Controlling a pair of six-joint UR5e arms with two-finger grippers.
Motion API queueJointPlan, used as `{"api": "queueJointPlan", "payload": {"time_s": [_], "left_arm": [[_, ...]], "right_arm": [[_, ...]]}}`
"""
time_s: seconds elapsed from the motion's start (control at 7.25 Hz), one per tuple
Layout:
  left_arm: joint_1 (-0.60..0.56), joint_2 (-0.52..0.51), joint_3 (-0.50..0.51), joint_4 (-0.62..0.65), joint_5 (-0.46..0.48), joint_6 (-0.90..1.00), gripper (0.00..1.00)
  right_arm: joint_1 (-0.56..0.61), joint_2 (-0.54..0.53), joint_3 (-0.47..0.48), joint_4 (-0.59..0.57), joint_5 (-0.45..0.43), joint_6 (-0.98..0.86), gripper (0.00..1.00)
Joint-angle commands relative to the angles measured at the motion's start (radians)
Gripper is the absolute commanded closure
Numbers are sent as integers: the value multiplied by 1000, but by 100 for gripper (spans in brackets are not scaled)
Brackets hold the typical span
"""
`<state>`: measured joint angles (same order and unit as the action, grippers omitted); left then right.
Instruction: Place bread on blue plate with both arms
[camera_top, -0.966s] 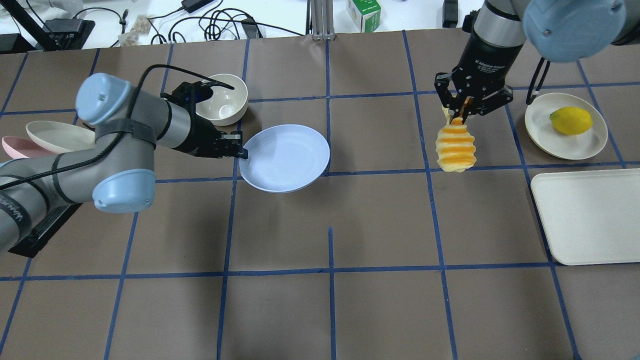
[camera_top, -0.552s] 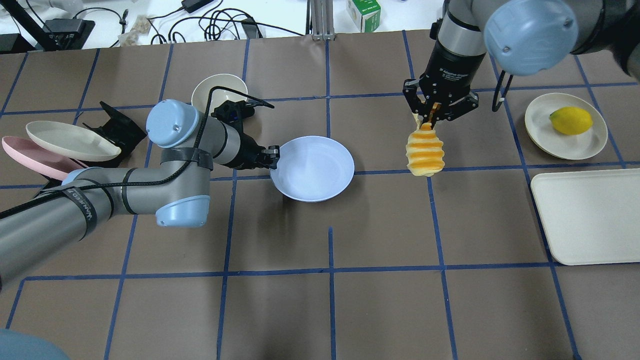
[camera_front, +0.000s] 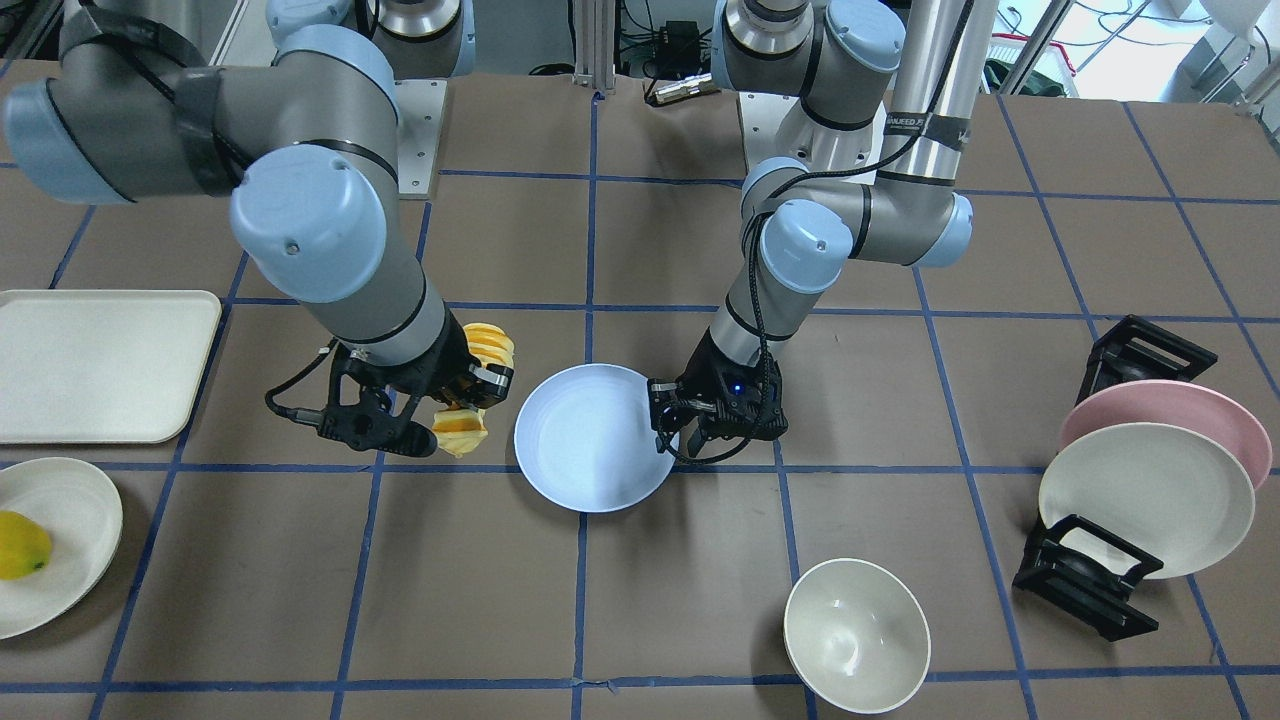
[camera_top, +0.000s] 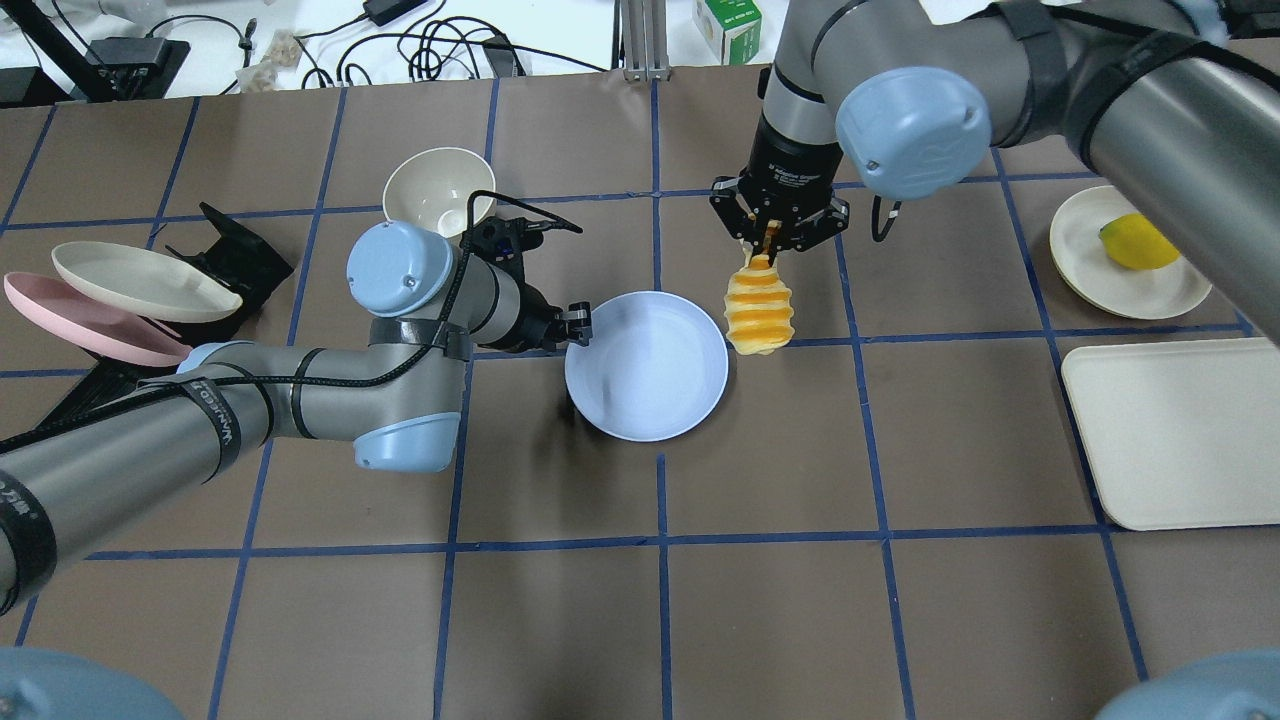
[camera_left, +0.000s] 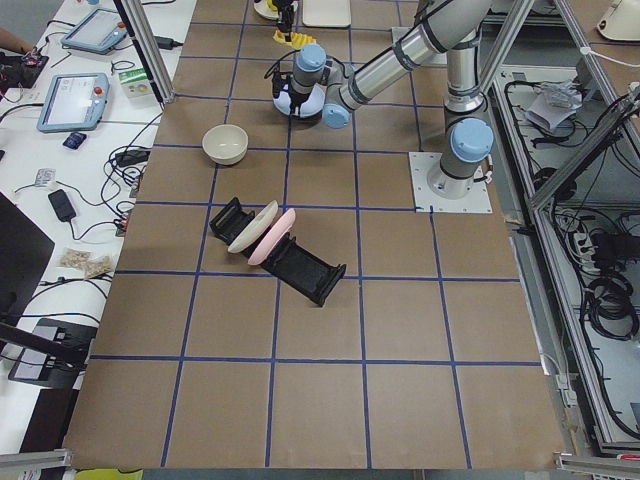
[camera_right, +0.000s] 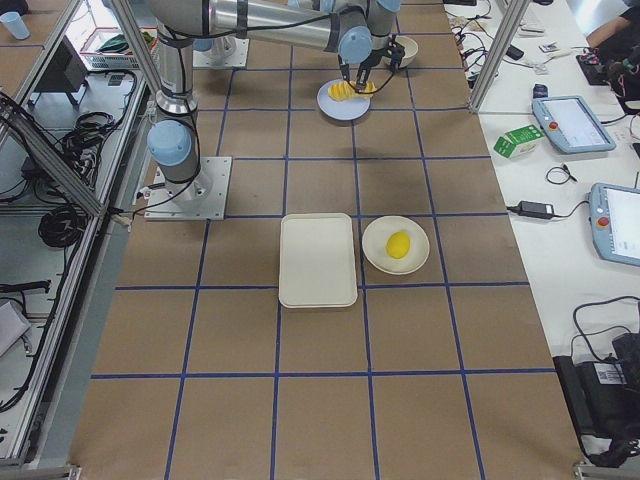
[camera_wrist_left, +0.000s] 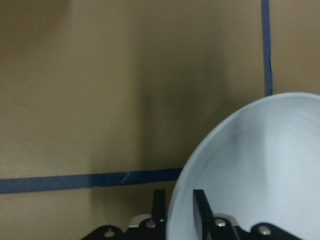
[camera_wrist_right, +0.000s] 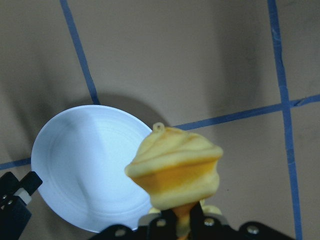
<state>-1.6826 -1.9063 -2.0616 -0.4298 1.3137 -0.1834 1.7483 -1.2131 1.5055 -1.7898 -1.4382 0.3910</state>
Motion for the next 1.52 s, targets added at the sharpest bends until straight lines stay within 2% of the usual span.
{"api": "queueJointPlan", "payload": {"time_s": [0.0, 0.14, 0.41, 0.55, 0.69, 0.83, 0.97, 1.1, 1.24, 1.38], "left_arm": [[70, 83, 105, -197, 16, 66, 0], [95, 142, 174, -406, 28, 164, 0], [95, 232, 376, -843, 184, 249, 0], [95, 274, 467, -1003, 191, 249, 0], [90, 318, 518, -1115, 197, 249, 0], [77, 335, 514, -1135, 202, 242, 0], [61, 326, 511, -1126, 287, 242, 0], [45, 320, 512, -1120, 346, 234, 0], [43, 326, 509, -1120, 334, 234, 0], [60, 325, 532, -1120, 328, 234, 0]], "right_arm": [[69, 90, -5, -144, -8, 5, 100], [88, 116, -5, -148, 1, 76, 100], [105, 162, 2, -203, 4, 127, 100], [138, 185, 4, -204, 4, 130, 100], [164, 204, 2, -203, 2, 126, 100], [169, 211, 10, -195, 2, 120, 100], [177, 210, 37, -204, 1, 115, 90], [188, 211, 63, -209, 4, 118, 85], [188, 211, 71, -236, 1, 112, 64], [188, 210, 70, -262, -1, 108, 1]]}}
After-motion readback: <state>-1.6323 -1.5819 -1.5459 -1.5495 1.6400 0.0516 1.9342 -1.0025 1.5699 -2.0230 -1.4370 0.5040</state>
